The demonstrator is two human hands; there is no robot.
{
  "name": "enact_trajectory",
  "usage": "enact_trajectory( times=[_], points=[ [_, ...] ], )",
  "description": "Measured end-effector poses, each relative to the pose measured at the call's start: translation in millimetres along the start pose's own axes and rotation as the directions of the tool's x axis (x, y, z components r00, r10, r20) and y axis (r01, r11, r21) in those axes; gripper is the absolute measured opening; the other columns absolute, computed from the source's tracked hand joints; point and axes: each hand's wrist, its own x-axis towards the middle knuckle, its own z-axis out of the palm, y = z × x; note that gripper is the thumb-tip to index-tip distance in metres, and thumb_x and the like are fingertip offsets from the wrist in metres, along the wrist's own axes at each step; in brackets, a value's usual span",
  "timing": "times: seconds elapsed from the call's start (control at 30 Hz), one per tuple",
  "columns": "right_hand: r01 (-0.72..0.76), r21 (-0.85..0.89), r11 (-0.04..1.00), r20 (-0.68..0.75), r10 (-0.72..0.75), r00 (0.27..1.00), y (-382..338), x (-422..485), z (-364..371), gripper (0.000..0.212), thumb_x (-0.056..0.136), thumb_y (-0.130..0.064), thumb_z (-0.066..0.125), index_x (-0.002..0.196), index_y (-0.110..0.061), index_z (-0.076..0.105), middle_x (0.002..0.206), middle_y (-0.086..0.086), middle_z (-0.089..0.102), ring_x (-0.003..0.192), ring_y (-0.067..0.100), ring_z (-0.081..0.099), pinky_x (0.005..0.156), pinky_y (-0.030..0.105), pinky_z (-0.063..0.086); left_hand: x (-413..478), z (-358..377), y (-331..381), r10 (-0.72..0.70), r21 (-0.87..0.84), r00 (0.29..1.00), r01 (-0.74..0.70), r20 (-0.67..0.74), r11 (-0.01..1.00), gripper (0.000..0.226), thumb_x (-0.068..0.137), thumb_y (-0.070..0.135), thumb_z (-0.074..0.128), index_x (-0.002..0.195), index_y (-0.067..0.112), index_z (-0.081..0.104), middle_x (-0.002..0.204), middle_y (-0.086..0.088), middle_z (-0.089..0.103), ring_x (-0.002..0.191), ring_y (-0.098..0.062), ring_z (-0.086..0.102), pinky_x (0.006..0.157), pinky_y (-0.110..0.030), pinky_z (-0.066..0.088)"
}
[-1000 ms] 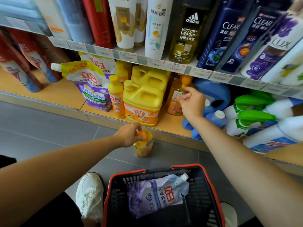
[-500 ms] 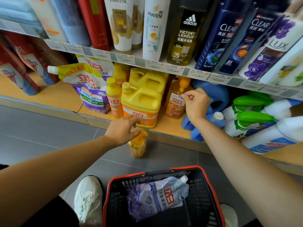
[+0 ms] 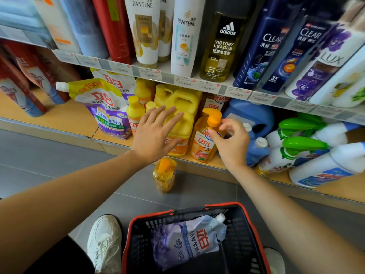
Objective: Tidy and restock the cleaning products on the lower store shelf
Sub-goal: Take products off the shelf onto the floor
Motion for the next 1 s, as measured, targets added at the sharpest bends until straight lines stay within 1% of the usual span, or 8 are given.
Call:
enact_trajectory(
  times=[0.07, 0.17, 0.23, 0.4, 0.6, 0.7, 0.83, 1.0],
  points=[
    [-0.076, 0.046, 0.996, 0.036, 0.075, 0.997, -5.2, 6.2, 1.0, 0.044, 0.072, -0.030, 0.087, 0.098, -0.019, 0.054, 0.103, -0.006, 0.067, 0.093, 0.008, 0.066, 0.079, 0.030, 0.056, -0.2, 0.2, 1.6, -0.015, -0.031, 1.000, 0.014, -0.009, 0.999, 0.068, 0.095, 0.059, 0.056, 0.151, 0.023, 0.046, 0.153, -0.007, 0.048, 0.144, -0.033, 0.040, 0.116, -0.052, 0.033],
    [-0.050, -0.082, 0.995, 0.152, 0.062, 0.986, -6.2, 22.9, 2.9, 0.046, 0.078, -0.037, 0.082, 0.117, -0.026, 0.060, 0.100, -0.008, 0.067, 0.086, 0.008, 0.063, 0.075, 0.025, 0.053, -1.3, 2.3, 1.3, -0.014, -0.063, 1.000, 0.013, -0.012, 0.998, 0.067, 0.095, 0.058, 0.056, 0.152, 0.023, 0.044, 0.154, -0.007, 0.048, 0.145, -0.032, 0.039, 0.119, -0.051, 0.031],
    [0.020, -0.183, 0.983, 0.205, 0.018, 0.979, -6.3, 36.1, 2.2, 0.033, 0.080, -0.037, 0.079, 0.108, -0.023, 0.068, 0.092, -0.007, 0.065, 0.083, 0.012, 0.062, 0.071, 0.030, 0.050, -1.5, 3.4, 0.0, -0.005, -0.075, 1.000, 0.004, -0.013, 0.997, 0.068, 0.095, 0.056, 0.058, 0.152, 0.023, 0.043, 0.155, -0.008, 0.046, 0.146, -0.032, 0.038, 0.120, -0.052, 0.031],
    [0.098, -0.302, 0.948, 0.306, -0.001, 0.952, -13.3, 46.4, -7.5, 0.024, 0.079, -0.034, 0.081, 0.091, -0.017, 0.068, 0.081, -0.008, 0.053, 0.077, 0.012, 0.055, 0.062, 0.019, 0.033, -3.0, 0.6, 3.4, -0.035, -0.152, 0.994, 0.050, 0.103, 0.987, 0.084, 0.090, 0.055, 0.067, 0.158, 0.021, 0.031, 0.163, -0.010, 0.032, 0.154, -0.032, 0.021, 0.118, -0.049, 0.032],
    [0.117, -0.231, 0.966, 0.325, -0.036, 0.945, -42.2, 33.2, -51.4, 0.032, 0.076, -0.025, 0.083, 0.104, -0.015, 0.070, 0.082, -0.013, 0.051, 0.078, 0.011, 0.052, 0.072, 0.028, 0.040, 2.1, -15.3, 23.0, -0.118, -0.156, 0.982, 0.142, 0.149, 0.978, 0.090, 0.084, 0.062, 0.069, 0.156, 0.021, 0.034, 0.163, -0.011, 0.027, 0.153, -0.033, 0.020, 0.118, -0.052, 0.032],
    [0.122, -0.178, 0.976, 0.350, -0.053, 0.935, -67.8, 31.2, -81.8, 0.032, 0.074, -0.023, 0.085, 0.102, -0.020, 0.070, 0.082, -0.010, 0.054, 0.071, 0.014, 0.053, 0.069, 0.031, 0.046, 5.3, -28.8, 45.9, -0.060, -0.286, 0.984, 0.107, 0.170, 0.952, 0.094, 0.079, 0.070, 0.067, 0.154, 0.024, 0.036, 0.161, -0.008, 0.025, 0.146, -0.030, 0.025, 0.114, -0.047, 0.036],
    [0.086, -0.059, 0.995, 0.338, -0.062, 0.939, -94.5, 21.9, -121.2, 0.034, 0.073, -0.021, 0.087, 0.096, -0.032, 0.065, 0.079, -0.010, 0.063, 0.067, 0.010, 0.058, 0.064, 0.023, 0.049, 7.7, -52.8, 80.6, 0.011, -0.565, 0.957, 0.161, 0.288, 0.810, 0.111, 0.067, 0.081, 0.068, 0.158, 0.031, 0.027, 0.158, 0.007, 0.030, 0.142, -0.010, 0.028, 0.118, -0.039, 0.033],
    [-0.081, 0.248, 0.965, 0.330, -0.006, 0.944, -106.8, 2.4, -149.6, 0.027, 0.068, -0.032, 0.087, 0.089, -0.039, 0.072, 0.086, 0.002, 0.074, 0.077, 0.027, 0.069, 0.073, 0.038, 0.060, 1.3, -71.0, 114.2, 0.088, -0.822, 0.917, 0.301, 0.388, 0.484, 0.105, 0.065, 0.046, 0.093, 0.151, 0.029, 0.037, 0.142, 0.015, 0.058, 0.129, -0.002, 0.055, 0.109, -0.035, 0.048]
  ],
)
